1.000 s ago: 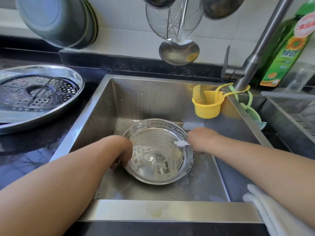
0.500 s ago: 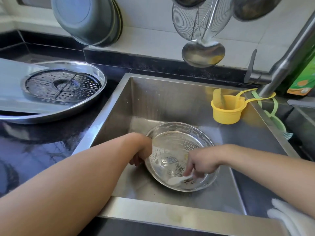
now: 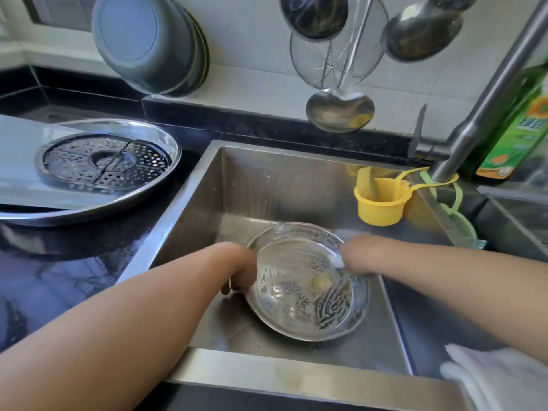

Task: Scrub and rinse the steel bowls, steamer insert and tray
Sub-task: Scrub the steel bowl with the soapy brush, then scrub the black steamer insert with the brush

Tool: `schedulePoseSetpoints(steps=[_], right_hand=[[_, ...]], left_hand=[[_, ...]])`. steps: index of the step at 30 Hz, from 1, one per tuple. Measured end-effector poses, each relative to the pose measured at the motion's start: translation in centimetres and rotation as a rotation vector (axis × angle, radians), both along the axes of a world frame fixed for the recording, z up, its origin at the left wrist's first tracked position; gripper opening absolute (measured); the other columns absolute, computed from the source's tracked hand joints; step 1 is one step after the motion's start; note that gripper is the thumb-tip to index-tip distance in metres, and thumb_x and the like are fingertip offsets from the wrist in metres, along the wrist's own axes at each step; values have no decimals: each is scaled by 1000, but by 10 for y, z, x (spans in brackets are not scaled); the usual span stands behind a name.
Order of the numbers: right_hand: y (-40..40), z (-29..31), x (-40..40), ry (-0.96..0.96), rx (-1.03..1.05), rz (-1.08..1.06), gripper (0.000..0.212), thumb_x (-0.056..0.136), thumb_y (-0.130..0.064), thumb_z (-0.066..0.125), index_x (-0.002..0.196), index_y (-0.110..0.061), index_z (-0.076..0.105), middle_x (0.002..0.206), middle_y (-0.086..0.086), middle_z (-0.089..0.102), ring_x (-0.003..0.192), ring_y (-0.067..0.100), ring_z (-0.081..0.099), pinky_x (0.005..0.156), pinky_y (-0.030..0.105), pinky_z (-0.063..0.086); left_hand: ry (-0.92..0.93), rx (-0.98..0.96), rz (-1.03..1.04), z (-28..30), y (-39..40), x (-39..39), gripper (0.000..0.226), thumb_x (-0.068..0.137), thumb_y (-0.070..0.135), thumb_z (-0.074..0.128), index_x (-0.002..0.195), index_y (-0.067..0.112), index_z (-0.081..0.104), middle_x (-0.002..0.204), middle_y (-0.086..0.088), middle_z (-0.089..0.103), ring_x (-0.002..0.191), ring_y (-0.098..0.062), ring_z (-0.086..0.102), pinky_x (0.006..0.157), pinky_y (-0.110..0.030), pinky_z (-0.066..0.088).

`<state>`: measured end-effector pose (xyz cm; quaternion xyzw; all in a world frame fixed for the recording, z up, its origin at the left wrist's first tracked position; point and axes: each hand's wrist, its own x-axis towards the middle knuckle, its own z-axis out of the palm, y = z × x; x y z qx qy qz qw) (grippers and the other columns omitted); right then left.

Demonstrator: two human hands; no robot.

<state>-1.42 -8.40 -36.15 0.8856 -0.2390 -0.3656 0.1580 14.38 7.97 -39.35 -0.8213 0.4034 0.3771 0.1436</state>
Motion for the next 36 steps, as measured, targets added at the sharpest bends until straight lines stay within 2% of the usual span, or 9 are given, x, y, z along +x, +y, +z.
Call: schedulePoseSetpoints(steps=[3, 6, 11, 17, 22, 26, 31, 33, 36], right_hand=[[8, 21, -27, 147, 31, 45, 24, 89, -1, 61, 112, -1, 70, 96, 14, 66, 83, 28, 60, 49, 24, 42], [15, 52, -40, -118, 88, -1, 31, 95, -5, 53, 123, -8, 67, 112, 10, 68, 89, 29, 60, 52, 24, 39], [38, 88, -43, -504, 233, -125, 23, 94, -19, 56, 107, -16, 75, 84, 8, 71, 70, 23, 57, 56, 28, 43], [89, 119, -22, -762, 363, -148, 26, 99, -16, 47, 107, -10, 72, 97, 10, 72, 79, 25, 64, 73, 34, 56], [122, 97, -18, -830, 410, -162, 24, 99, -13, 48, 83, -18, 66, 89, 11, 73, 82, 31, 69, 66, 36, 54], [121, 72, -26, -1016, 543, -218, 36, 104, -17, 45, 70, -17, 59, 70, 2, 67, 58, 20, 59, 58, 37, 49], [107, 60, -29, -1013, 639, -297, 38, 102, -12, 44, 67, -13, 59, 58, -3, 63, 38, 15, 55, 47, 25, 40], [100, 56, -27, -1032, 661, -324, 33, 102, -12, 44, 75, -10, 63, 61, -2, 65, 39, 16, 56, 49, 25, 42], [98, 51, -25, -1024, 720, -322, 32, 103, -16, 44, 80, -8, 65, 73, 7, 70, 42, 15, 58, 54, 29, 45]], left_hand=[[-25, -13, 43, 8, 7, -2, 31, 102, 16, 53, 127, 1, 62, 127, -13, 66, 100, -30, 76, 87, -44, 63], [-124, -104, -5, 33, 10, -13, 32, 102, 22, 49, 124, 1, 60, 98, -13, 64, 67, -26, 67, 66, -37, 60], [-74, -586, 100, 98, 49, -56, 42, 101, 26, 56, 142, 15, 62, 136, -5, 65, 122, -26, 63, 103, -31, 49], [-149, -896, 302, 128, 154, -83, 26, 98, 27, 56, 117, 26, 75, 112, 5, 75, 107, -17, 66, 90, -26, 50], [-45, -1174, 730, 132, 220, -43, 20, 87, 19, 59, 86, 30, 76, 78, 6, 76, 73, -17, 71, 76, -36, 59], [-40, -1329, 1012, 155, 230, 5, 22, 93, 2, 52, 96, 11, 72, 80, -11, 70, 78, -25, 67, 81, -38, 58], [-117, -1347, 1237, 183, 209, 61, 15, 75, 9, 53, 66, 17, 61, 72, -7, 58, 76, -35, 56, 73, -37, 50], [-105, -1334, 1352, 187, 193, 79, 16, 90, 7, 58, 99, 9, 71, 94, -13, 68, 96, -38, 66, 84, -34, 54], [86, -1320, 1462, 190, 171, 83, 43, 101, 9, 50, 144, 6, 48, 132, -8, 56, 128, -33, 57, 103, -44, 54]])
